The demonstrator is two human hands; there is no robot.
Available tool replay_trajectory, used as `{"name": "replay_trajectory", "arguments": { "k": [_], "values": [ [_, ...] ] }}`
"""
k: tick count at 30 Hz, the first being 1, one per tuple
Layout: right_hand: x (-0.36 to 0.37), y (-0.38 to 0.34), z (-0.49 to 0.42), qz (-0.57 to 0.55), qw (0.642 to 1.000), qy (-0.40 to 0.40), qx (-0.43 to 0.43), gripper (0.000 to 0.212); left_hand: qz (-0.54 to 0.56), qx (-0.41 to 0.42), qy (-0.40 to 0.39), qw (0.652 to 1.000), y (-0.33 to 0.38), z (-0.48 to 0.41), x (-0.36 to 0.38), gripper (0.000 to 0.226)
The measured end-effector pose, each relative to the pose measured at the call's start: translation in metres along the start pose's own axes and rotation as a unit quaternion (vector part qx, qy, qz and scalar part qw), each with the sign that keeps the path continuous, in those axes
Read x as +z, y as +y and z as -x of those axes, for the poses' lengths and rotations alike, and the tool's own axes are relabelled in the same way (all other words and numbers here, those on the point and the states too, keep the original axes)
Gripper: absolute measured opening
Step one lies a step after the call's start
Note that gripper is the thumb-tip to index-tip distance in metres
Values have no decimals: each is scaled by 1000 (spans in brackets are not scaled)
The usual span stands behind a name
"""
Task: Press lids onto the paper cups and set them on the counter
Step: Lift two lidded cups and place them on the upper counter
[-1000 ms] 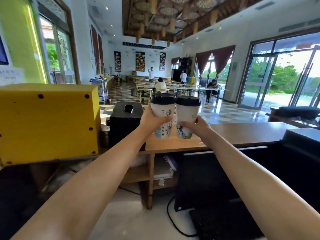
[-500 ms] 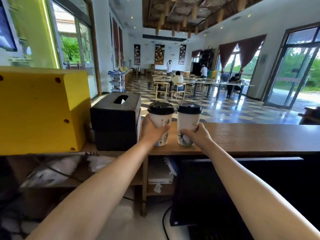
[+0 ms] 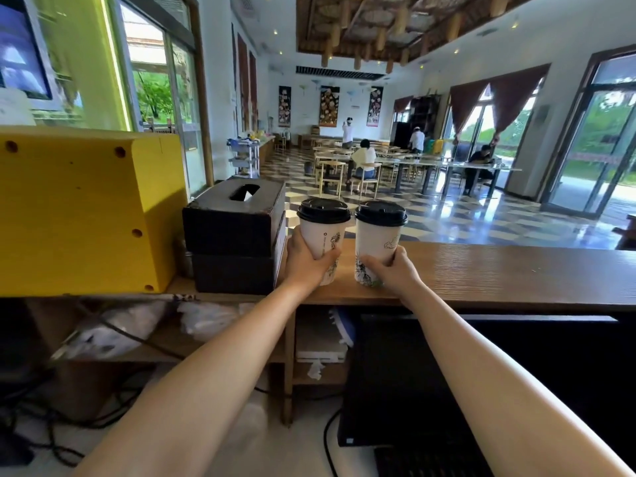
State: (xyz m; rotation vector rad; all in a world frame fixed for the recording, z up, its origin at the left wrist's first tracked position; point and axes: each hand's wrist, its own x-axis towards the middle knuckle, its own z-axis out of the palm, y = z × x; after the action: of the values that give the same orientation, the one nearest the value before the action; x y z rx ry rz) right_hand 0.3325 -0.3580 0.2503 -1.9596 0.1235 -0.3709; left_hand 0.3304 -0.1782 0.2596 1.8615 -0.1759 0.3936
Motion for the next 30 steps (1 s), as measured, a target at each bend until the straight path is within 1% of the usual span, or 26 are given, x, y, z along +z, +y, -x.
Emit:
{"name": "replay_trajectory", "arguments": {
  "k": [2,4,7,11,12,15,16,17,18,20,22,26,29,30],
  "values": [
    [-3,-4,4,40,999,-10,19,73,-54,-29,-9,998,4,2,-1,93],
    [-7,-9,11,82,996,-12,34,73,-84,-64,-24,994,10,5,-2,93],
    [-15,-23,24,106,993,-11,43,69,-96,-79,-42,991,20,12,-7,82],
    [-31,-52,43,183,981,-48,35,70,-109,-114,-73,985,39,22,-27,71],
    [-35,-60,49,190,979,-57,39,68,-116,-112,-93,983,45,26,-34,65],
    [-41,-83,73,194,975,-102,32,55,-175,-72,-173,967,60,39,-55,31],
    [-41,-91,81,197,973,-120,25,51,-204,-71,-197,956,66,45,-62,32],
    [-41,-99,90,201,971,-131,21,49,-235,-73,-219,944,72,51,-71,38],
    [-40,-107,98,209,969,-133,19,50,-255,-76,-238,934,77,55,-78,44],
    [-38,-122,115,237,963,-128,23,53,-258,-77,-278,922,84,64,-94,52],
    [-34,-135,132,270,953,-137,31,51,-253,-74,-305,915,90,74,-111,57],
    [-23,-158,166,357,919,-161,46,53,-256,-78,-323,908,94,87,-145,65],
    [-8,-165,188,373,910,-176,38,51,-320,-32,-325,889,89,97,-169,69],
    [-2,-165,195,376,908,-183,37,55,-334,-14,-322,886,85,102,-177,69]
  ]
}}
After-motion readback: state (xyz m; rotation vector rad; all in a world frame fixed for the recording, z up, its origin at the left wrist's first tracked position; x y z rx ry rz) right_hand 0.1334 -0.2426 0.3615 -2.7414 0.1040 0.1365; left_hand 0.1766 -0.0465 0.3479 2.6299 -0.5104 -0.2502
